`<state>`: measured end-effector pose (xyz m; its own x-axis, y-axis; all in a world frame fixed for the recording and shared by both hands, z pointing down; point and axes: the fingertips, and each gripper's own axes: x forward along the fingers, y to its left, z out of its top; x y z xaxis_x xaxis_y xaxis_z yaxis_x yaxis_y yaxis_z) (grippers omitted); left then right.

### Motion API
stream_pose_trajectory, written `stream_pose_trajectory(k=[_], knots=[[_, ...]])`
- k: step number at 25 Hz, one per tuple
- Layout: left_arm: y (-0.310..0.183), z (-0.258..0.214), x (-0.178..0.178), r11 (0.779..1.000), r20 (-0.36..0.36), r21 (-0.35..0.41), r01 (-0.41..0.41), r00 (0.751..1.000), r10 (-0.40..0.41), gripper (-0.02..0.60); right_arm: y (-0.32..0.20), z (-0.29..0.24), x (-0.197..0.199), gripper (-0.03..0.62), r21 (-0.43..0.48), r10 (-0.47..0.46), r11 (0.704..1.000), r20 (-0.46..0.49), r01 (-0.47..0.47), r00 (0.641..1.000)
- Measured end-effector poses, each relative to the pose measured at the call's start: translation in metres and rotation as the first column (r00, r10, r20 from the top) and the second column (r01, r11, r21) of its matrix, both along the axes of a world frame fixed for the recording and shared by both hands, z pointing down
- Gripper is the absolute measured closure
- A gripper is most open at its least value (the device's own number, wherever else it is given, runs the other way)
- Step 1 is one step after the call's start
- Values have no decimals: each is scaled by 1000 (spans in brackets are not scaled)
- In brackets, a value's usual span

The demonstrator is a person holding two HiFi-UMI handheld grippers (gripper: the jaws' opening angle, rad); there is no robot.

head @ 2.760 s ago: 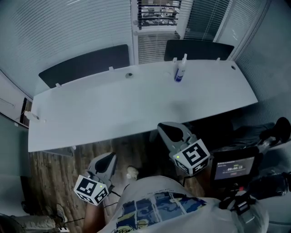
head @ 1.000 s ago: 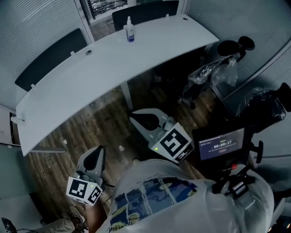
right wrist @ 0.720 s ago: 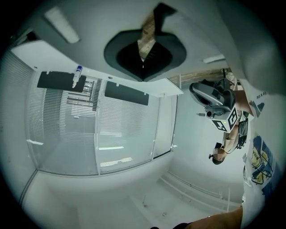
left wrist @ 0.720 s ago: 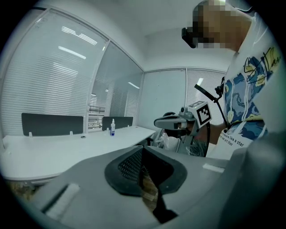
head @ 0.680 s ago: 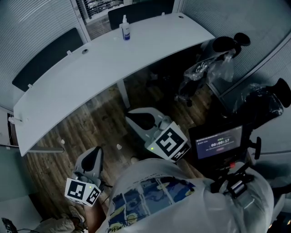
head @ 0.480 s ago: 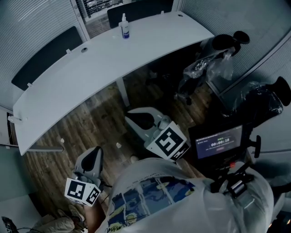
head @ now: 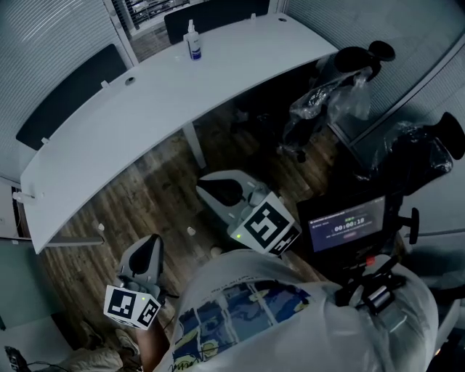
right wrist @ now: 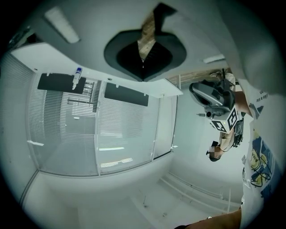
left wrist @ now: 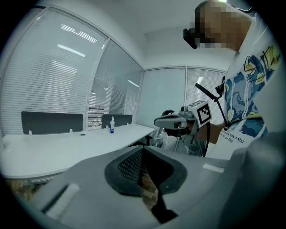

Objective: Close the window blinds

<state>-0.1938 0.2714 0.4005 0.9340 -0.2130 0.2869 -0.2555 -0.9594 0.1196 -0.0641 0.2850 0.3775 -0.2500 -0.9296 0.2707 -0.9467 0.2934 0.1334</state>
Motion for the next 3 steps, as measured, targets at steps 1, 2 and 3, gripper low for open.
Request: stream_pose_trajectory(k=[1, 2, 3], knots=[[0, 0, 0, 1000, 0, 0, 0, 1000, 0, 580, 0, 0, 0, 591, -1, 1, 1000, 1, -1, 1000], [0, 1, 1, 1000, 1, 0, 0, 1000, 0, 579, 0, 0, 1, 592, 0, 4, 1000, 4, -4, 1000], [0, 1, 1, 1000, 1, 1, 0, 1000, 0, 580, 0, -1, 1, 591, 0, 6, 1000, 7, -6, 1000]])
